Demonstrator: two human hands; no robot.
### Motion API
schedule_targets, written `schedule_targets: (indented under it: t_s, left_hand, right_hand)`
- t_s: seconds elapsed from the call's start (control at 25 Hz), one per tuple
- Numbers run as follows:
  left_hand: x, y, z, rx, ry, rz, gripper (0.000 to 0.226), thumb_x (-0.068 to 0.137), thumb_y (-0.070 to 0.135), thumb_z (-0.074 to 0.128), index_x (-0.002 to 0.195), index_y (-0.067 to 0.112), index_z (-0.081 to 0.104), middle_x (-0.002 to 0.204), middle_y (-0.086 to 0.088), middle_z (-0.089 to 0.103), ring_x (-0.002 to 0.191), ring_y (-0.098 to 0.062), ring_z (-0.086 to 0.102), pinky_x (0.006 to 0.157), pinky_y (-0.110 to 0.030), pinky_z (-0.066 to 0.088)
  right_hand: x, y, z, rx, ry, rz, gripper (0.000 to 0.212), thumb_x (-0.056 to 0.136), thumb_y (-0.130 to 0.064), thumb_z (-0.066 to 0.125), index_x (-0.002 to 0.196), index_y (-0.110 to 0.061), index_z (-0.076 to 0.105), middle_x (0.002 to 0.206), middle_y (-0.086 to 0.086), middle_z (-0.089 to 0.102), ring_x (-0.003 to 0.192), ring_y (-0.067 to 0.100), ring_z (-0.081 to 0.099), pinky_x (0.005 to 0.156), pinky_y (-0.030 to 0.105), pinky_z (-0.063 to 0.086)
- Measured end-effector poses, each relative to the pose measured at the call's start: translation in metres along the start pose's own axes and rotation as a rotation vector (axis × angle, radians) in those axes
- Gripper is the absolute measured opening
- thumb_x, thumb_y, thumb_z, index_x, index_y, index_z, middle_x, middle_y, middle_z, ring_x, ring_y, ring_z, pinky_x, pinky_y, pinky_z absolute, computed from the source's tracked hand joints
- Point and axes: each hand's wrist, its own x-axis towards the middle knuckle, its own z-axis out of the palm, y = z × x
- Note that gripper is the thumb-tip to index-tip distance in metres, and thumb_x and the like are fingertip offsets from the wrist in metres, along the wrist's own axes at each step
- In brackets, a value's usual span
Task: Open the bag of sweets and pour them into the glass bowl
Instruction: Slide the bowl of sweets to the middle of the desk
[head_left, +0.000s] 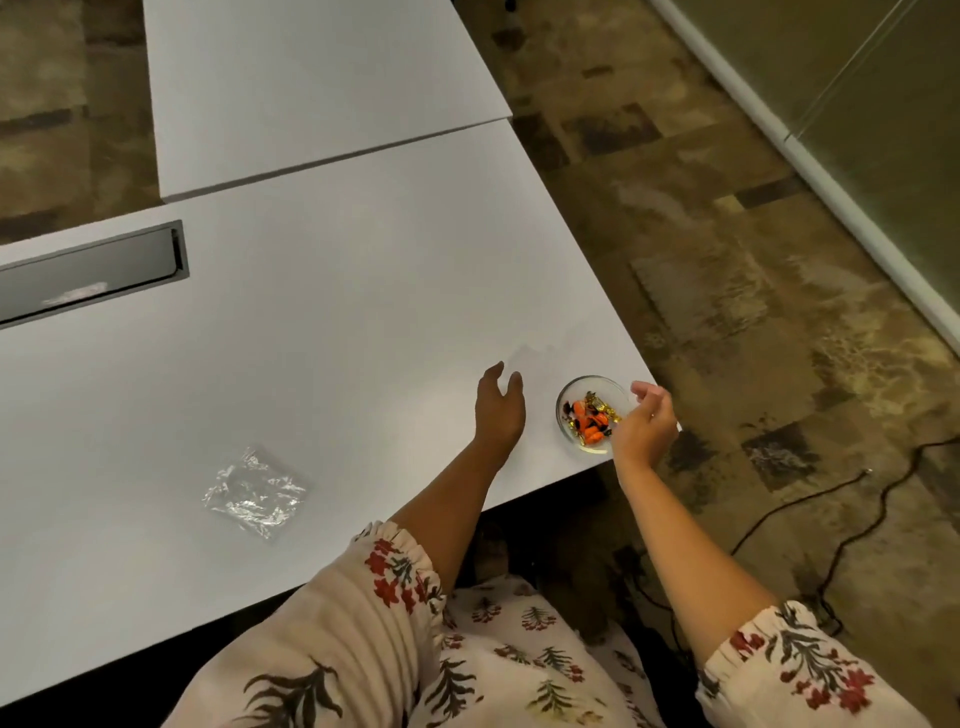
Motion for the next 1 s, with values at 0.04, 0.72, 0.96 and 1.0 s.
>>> schedule_targets:
  t_s: [0.04,0.72,0.96,1.0]
  left_hand:
    - [0.001,0.001,0.009,-0.013,-0.029,-0.021,0.052,0.108,0.033,0.038,0.156,0.014,0.034,0.161,-0.003,0.036,0.149,-0.021,0.035,0.120,-0.034,0.029]
    - [0.015,-0.002,0.074,-0.448,-0.337,-0.381,0.084,0.097,0.070,0.010,0.152,0.014,0.037,0.143,-0.017,0.058,0.131,-0.033,0.057,0.112,-0.044,0.044]
    - [0.021,0.004,0.047,-0.531,-0.287,-0.395,0.084,0.098,0.069,0.012,0.154,0.012,0.038,0.148,-0.017,0.053,0.135,-0.035,0.053,0.117,-0.048,0.039]
    - [0.023,0.005,0.039,-0.546,-0.279,-0.391,0.084,0.098,0.069,0.012,0.154,0.012,0.038,0.149,-0.017,0.053,0.136,-0.035,0.052,0.118,-0.050,0.038]
  right_hand:
    - [0.006,0.003,-0.002,0.006,0.005,0.024,0.041,0.103,-0.020,0.032,0.108,-0.005,0.069,0.113,0.008,0.071,0.103,0.013,0.061,0.086,0.021,0.046]
    - [0.014,0.028,0.005,0.332,-0.290,0.511,0.050,0.109,-0.034,0.022,0.129,-0.009,0.060,0.136,0.011,0.061,0.125,0.024,0.056,0.100,0.033,0.043]
    - [0.002,0.017,0.029,0.306,-0.321,0.515,0.047,0.108,-0.035,0.026,0.131,-0.014,0.061,0.132,0.009,0.062,0.127,0.028,0.055,0.104,0.040,0.047]
    - [-0.003,0.014,0.036,0.300,-0.335,0.508,0.046,0.108,-0.035,0.026,0.129,-0.015,0.062,0.132,0.008,0.062,0.127,0.028,0.055,0.106,0.041,0.046]
